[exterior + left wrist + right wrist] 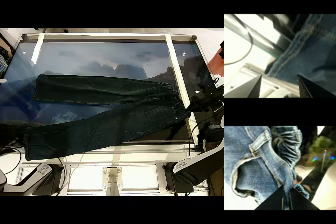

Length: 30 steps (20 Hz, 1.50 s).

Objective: Fold the clothes and pants, and hang the long-sleeved shirts on hangers.

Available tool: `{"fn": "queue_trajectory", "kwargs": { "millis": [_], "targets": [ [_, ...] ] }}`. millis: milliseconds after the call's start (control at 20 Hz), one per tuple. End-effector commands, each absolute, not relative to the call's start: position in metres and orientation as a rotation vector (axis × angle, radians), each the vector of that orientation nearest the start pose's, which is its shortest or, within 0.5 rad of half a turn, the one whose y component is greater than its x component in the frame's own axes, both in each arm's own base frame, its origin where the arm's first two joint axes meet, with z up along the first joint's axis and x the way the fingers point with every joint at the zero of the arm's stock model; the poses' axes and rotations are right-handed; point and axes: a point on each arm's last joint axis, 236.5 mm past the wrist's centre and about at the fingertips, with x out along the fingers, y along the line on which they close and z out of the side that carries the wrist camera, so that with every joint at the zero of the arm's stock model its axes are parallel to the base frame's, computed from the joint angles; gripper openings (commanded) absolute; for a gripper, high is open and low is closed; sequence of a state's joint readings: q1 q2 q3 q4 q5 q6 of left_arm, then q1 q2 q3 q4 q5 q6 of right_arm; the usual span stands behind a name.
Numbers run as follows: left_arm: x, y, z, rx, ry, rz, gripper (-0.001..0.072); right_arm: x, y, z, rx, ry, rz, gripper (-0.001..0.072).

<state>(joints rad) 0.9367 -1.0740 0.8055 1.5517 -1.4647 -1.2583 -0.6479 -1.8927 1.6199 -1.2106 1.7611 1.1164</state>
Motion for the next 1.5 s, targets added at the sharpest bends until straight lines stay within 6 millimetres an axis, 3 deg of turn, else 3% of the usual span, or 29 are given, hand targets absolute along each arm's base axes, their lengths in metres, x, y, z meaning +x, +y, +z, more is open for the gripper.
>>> {"fn": "queue_trajectory", "kwargs": {
  "millis": [0,350,400,450,550,650,750,900,1000,1100,1200,1350,1450],
  "targets": [
    [0.108,0.145,-0.067,-0.534,1.726,0.269,0.0500,0.331,-0.146,-0.068,0.640,1.732,0.256,0.0041],
    [0.095,0.143,-0.090,-0.502,1.750,0.287,0.0476,0.332,-0.145,-0.068,0.646,1.729,0.255,0.0042],
    [0.098,0.137,-0.091,-0.530,1.739,0.272,0.0339,0.332,-0.144,-0.068,0.651,1.727,0.256,0.0042],
    [0.103,0.132,-0.091,-0.554,1.723,0.258,0.0020,0.334,-0.142,-0.066,0.661,1.720,0.266,0.0042],
    [0.119,0.130,-0.086,-0.575,1.668,0.231,0.0021,0.341,-0.131,-0.059,0.704,1.685,0.313,0.0042],
    [0.149,0.142,-0.068,-0.584,1.558,0.239,0.0021,0.356,-0.112,-0.044,0.782,1.609,0.406,0.0042],
    [0.187,0.169,-0.030,-0.582,1.401,0.296,0.0022,0.378,-0.089,-0.015,0.853,1.467,0.548,0.0042],
    [0.233,0.229,0.046,-0.538,1.121,0.502,0.0022,0.410,-0.066,0.050,0.907,1.200,0.713,0.0041],
    [0.246,0.265,0.094,-0.524,0.953,0.655,0.0022,0.418,-0.064,0.081,0.889,1.107,0.704,0.0041],
    [0.248,0.285,0.121,-0.490,0.878,0.725,0.0022,0.411,-0.072,0.091,0.813,1.144,0.607,0.0041],
    [0.241,0.295,0.123,-0.445,0.888,0.763,0.0022,0.396,-0.097,0.080,0.701,1.237,0.406,0.0041],
    [0.228,0.301,0.103,-0.431,0.987,0.789,0.0022,0.361,-0.144,0.065,0.568,1.379,0.100,0.0041],
    [0.233,0.296,0.083,-0.477,1.037,0.754,0.0023,0.348,-0.146,0.063,0.573,1.432,0.061,0.0042]
  ]
}}
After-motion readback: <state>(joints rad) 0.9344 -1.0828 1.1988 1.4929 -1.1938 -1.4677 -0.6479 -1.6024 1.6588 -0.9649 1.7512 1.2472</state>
